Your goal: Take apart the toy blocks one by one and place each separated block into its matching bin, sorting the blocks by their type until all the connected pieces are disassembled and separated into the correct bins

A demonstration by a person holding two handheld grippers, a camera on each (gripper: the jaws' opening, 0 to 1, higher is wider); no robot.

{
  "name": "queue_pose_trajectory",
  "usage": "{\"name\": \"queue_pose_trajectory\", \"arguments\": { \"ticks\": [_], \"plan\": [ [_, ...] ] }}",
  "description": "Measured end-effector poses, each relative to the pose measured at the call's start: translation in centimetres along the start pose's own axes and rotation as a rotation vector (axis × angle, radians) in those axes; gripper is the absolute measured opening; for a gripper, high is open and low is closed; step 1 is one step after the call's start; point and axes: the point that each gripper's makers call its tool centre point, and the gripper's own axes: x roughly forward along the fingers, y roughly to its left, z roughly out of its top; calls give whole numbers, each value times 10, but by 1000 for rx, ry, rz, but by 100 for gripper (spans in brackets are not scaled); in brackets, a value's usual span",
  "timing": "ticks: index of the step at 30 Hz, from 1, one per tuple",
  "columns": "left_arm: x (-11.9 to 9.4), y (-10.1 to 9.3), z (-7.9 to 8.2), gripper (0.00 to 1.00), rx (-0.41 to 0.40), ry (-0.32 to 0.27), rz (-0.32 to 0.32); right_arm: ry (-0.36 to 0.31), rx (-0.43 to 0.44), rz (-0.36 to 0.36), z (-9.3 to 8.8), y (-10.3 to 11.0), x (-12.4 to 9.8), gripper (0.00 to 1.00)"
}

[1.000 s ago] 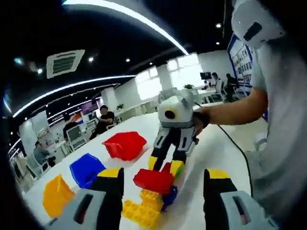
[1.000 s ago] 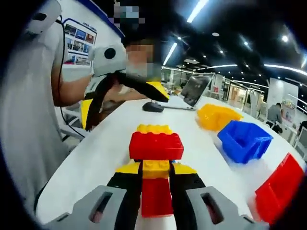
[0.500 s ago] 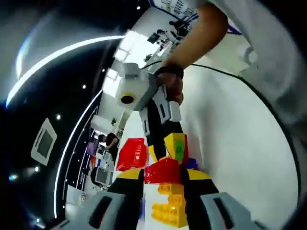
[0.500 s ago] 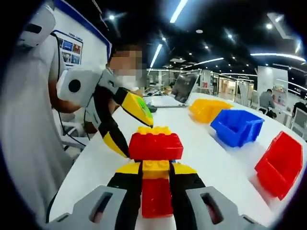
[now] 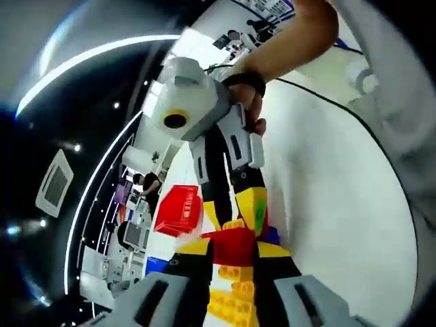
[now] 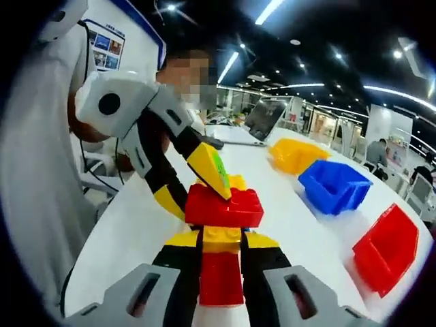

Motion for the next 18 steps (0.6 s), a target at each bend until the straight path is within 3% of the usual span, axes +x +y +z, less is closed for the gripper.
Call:
{"name": "queue_pose_trajectory", "arguments": {
  "ticks": [2,3,4,9,13,16,18],
  "plan": [
    [-4,11,3,20,-68,-33,19,6,-19,2,1,2,0,23],
    [-6,20,6,18,-61,-56,46,11,-31,-1,0,3,0,23],
    [-8,19,5,18,-112,-52,23,14,-30,-4,1,2,0,23],
    [-6,44,0,19,-145,-66,80,4,-10,-5,0,1,0,23],
    [-7,71,17,19,-271,-190,121,-3,-9,-18,0,2,-1,23],
    [-3,92,29,19,-302,-243,157,-4,7,-31,-1,2,-2,23],
    [4,109,46,19,-369,-320,181,-6,43,-45,-2,1,-3,23]
  ]
}}
